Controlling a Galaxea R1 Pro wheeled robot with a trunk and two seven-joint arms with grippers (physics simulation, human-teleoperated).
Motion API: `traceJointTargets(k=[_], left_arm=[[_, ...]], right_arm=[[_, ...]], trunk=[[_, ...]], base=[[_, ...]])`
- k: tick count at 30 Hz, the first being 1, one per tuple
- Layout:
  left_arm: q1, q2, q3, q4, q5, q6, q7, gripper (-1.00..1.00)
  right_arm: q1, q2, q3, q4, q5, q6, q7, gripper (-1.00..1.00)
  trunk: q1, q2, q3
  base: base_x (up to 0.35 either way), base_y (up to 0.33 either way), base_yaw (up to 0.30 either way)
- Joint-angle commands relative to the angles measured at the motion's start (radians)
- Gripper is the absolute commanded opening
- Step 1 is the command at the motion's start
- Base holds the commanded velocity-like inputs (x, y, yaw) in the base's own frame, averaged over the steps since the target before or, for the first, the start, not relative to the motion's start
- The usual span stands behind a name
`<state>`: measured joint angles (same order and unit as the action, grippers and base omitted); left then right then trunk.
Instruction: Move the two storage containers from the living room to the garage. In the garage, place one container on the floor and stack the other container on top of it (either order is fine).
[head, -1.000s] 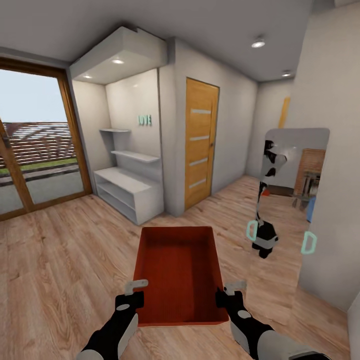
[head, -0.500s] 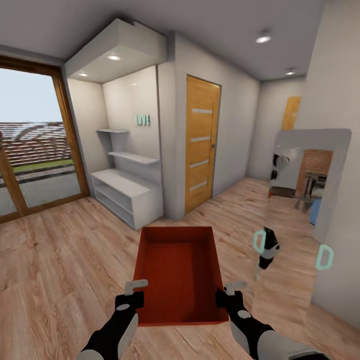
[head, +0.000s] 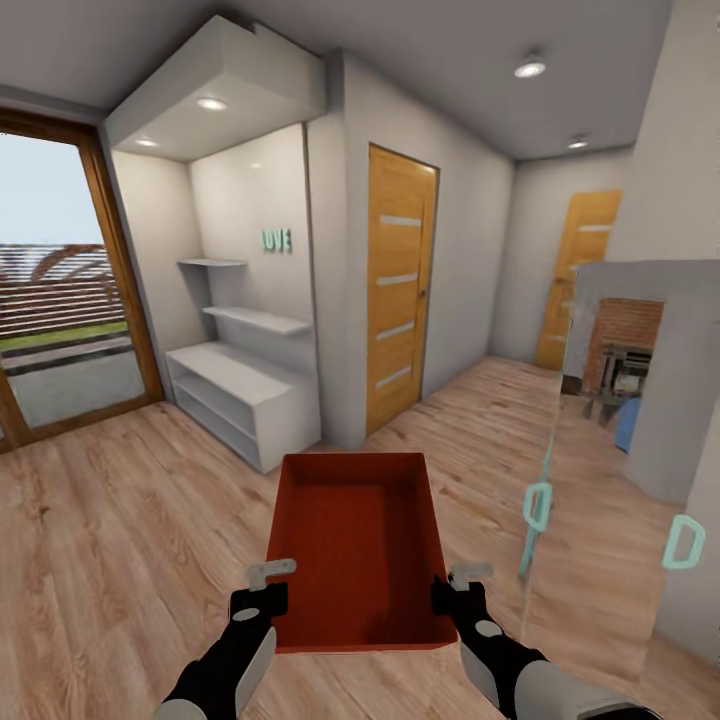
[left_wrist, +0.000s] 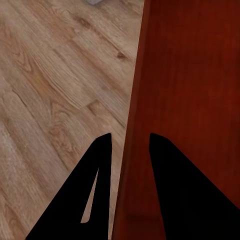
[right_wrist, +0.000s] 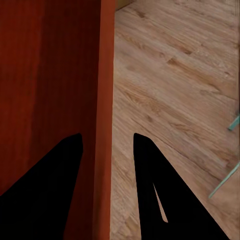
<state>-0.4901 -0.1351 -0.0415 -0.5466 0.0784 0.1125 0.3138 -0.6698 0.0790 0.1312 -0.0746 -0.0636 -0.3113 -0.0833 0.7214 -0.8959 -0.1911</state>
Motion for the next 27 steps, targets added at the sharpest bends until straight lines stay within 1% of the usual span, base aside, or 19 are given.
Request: traceJointTargets(k=[1,27], left_arm=[[-0.001,0.003,0.020,-0.032,0.001,0.006,0.007,-1.00],[-0.001,0.002,0.020,-0.032,0.002,0.007,0.007,-1.00]], right_arm=[[-0.001,0.000,-0.001,0.003,0.004,0.000,-0.003,-1.00],[-0.001,0.001,-0.001,0.002,0.004,0.000,-0.003,-1.00]], trunk=[[0.001,-0.001,-0.002],[0.001,-0.001,-0.002]], base=[[0.322,0.159,-0.211],[0.314,0.186,-0.237]])
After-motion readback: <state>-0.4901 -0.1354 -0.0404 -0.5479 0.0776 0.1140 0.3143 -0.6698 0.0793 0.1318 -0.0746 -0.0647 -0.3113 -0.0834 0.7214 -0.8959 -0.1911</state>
